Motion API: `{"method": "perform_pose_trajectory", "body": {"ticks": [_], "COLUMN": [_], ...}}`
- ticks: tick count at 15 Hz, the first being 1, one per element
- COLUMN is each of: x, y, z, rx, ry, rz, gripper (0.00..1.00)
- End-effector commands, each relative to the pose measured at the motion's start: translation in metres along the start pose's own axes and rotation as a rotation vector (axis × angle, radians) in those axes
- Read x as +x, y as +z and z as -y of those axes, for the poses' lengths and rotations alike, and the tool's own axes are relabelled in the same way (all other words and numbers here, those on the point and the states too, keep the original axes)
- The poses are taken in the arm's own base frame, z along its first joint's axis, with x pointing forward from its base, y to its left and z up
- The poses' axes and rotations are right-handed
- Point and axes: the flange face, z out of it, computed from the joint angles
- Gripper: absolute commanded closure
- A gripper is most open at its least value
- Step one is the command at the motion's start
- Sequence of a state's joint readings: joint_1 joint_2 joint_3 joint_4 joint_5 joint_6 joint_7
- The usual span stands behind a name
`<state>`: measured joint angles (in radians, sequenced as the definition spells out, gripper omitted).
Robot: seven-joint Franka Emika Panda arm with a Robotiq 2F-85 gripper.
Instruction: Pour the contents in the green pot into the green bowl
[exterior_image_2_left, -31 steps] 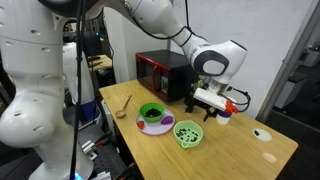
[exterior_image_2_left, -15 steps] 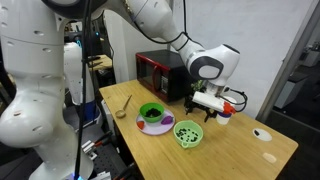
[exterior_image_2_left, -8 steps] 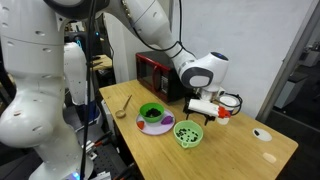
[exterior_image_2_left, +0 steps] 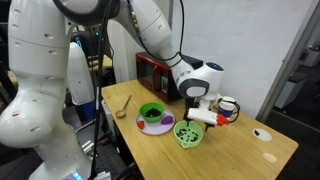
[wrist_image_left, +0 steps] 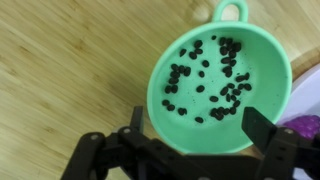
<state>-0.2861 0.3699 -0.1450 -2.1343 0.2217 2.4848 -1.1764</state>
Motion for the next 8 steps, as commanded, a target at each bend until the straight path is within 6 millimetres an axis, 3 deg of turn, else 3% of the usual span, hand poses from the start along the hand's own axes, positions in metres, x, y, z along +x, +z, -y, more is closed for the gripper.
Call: {"method": "perform_pose_trajectory", "body": {"ticks": [1, 8], "x": [-0.005, 0.000], "y": [0.017, 0.023], "z": [-0.014, -0.024], "rx": [-0.011, -0.034], "ry": [-0.016, -0.034], "rz": [-0.014, -0.059], "gripper": [0.00, 0.00]}}
